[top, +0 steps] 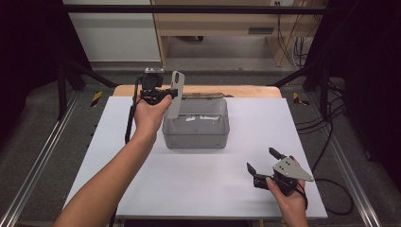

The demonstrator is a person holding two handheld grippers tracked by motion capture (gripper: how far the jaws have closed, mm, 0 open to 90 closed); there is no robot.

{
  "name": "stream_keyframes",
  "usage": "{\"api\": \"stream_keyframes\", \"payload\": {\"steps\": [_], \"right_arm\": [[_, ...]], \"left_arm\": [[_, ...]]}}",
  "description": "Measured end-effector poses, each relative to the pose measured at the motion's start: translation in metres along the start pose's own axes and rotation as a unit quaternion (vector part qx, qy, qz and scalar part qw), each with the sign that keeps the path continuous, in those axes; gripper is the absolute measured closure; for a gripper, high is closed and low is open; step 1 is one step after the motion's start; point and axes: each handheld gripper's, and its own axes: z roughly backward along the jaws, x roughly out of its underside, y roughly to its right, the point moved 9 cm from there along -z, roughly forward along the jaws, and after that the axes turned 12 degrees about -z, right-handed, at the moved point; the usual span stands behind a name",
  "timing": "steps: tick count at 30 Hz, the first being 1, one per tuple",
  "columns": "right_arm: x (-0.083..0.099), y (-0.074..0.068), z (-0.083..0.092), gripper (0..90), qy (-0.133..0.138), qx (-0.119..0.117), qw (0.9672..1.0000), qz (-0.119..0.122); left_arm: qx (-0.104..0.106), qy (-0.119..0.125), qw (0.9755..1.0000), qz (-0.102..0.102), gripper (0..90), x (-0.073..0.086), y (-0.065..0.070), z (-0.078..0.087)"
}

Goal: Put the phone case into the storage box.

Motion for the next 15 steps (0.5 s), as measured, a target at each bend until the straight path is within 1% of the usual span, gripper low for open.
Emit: {"api": "stream_keyframes", "payload": {"steps": [11,15], "right_arm": [[0.001,-0.001,0.0,7.9,-0.003,-0.002,1.0,-0.001],[0.002,-0.001,0.0,8.0,-0.005,-0.001,1.0,0.0]], "left_arm": [[0.001,-0.007,1.0,-0.003,80.6,0.002,0.002,-0.008],[0.0,-0.013,0.9999,-0.007,80.6,0.004,0.002,-0.012]]}}
